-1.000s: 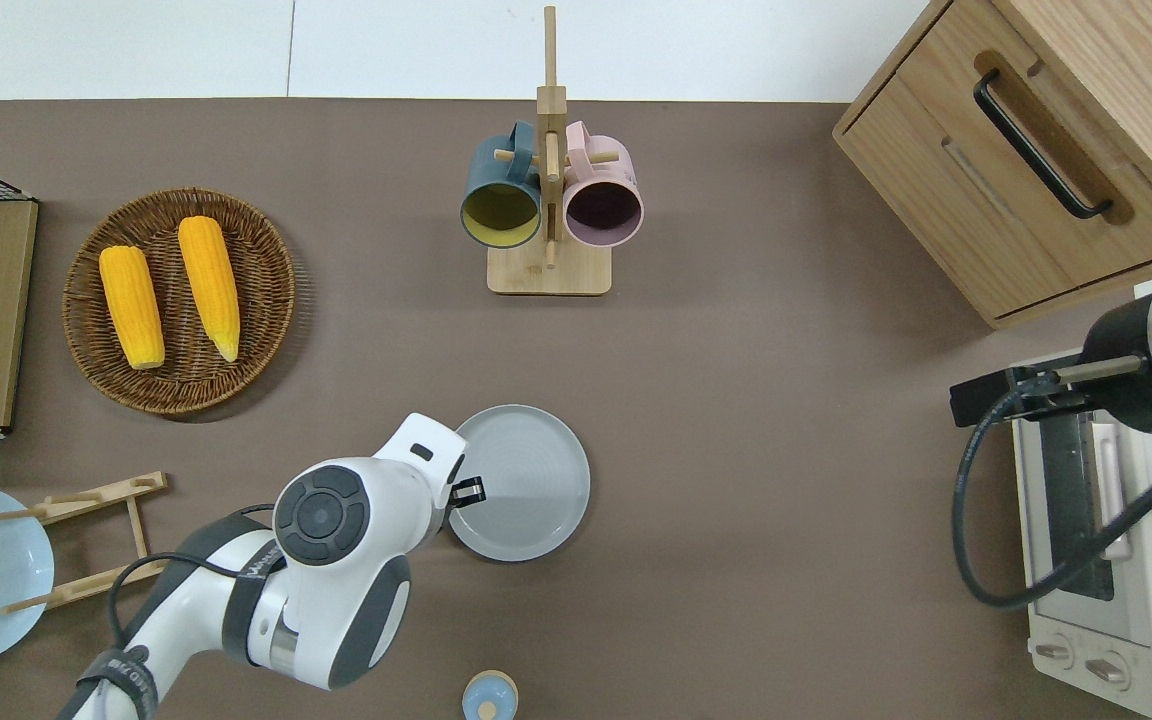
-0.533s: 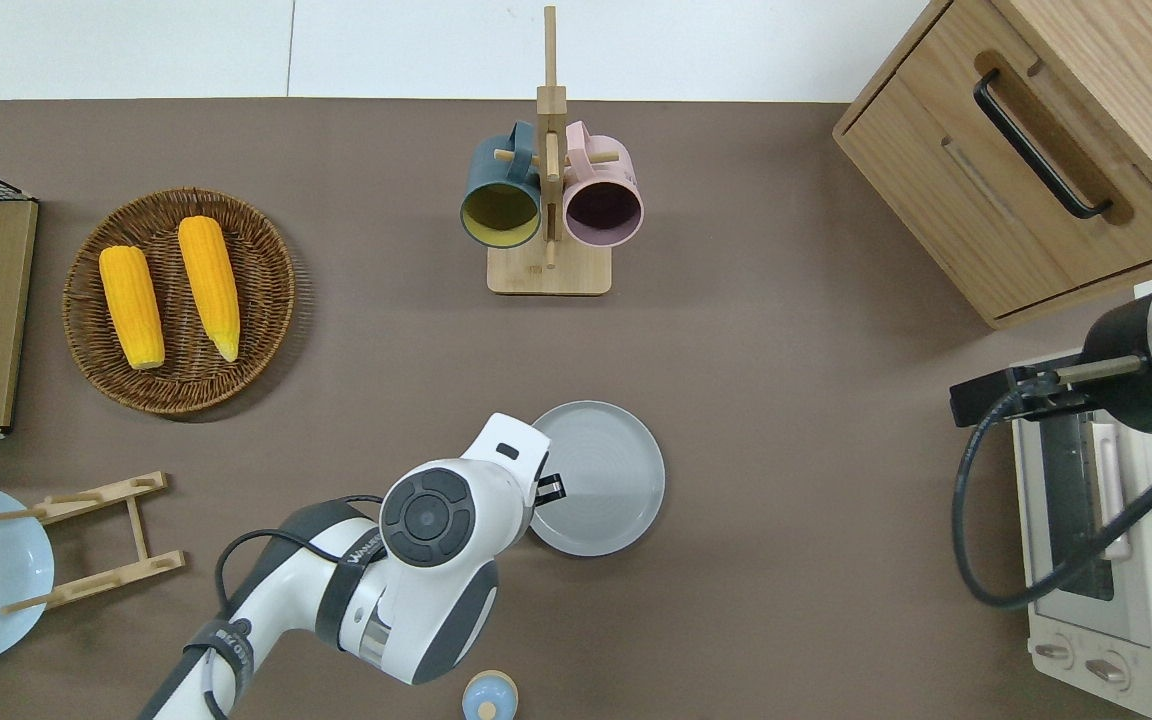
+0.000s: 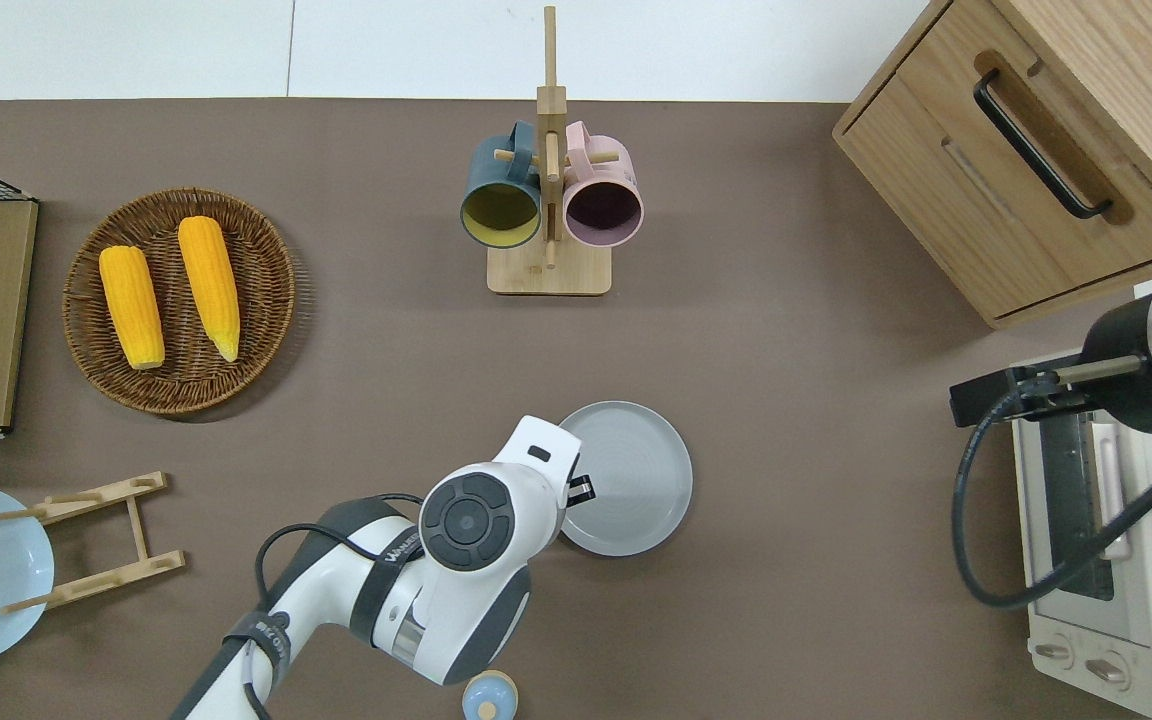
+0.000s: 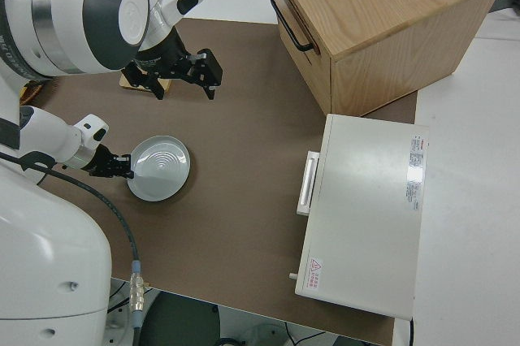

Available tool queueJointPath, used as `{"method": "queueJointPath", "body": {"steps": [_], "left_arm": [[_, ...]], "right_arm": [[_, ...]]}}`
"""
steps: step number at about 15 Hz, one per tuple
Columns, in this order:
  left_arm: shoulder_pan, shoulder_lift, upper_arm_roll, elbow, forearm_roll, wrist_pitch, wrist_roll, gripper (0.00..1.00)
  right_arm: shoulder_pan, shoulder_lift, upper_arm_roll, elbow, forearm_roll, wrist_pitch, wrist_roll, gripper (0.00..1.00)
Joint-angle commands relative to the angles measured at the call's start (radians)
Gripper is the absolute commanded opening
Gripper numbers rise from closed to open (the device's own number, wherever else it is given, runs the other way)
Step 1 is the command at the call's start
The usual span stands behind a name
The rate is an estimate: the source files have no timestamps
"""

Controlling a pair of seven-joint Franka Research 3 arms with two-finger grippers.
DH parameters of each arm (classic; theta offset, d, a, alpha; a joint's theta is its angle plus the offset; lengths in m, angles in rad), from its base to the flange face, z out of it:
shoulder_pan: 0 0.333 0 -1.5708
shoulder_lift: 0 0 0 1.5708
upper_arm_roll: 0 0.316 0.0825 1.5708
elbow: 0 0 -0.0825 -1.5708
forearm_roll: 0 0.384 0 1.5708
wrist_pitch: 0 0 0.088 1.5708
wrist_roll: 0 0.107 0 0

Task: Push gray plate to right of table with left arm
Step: 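Push the gray plate with the left gripper toward the toaster oven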

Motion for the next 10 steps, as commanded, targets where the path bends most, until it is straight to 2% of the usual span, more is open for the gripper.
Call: {"method": "queueJointPath", "body": {"steps": [1, 9, 10], "left_arm": [[-0.055, 0.101, 0.01, 0.066, -0.006, 0.008, -0.046, 0.0], [-0.056, 0.1, 0.01, 0.074, 0.0, 0.005, -0.044, 0.01], [-0.055, 0.097, 0.01, 0.074, 0.0, 0.002, -0.038, 0.08]], "right_arm": [[-0.011, -0.008, 0.004, 0.001, 0.008, -0.012, -0.001, 0.983], [-0.011, -0.008, 0.006, 0.001, 0.008, -0.012, -0.003, 0.983], [-0.011, -0.008, 0.004, 0.001, 0.008, -0.012, -0.001, 0.983]]}}
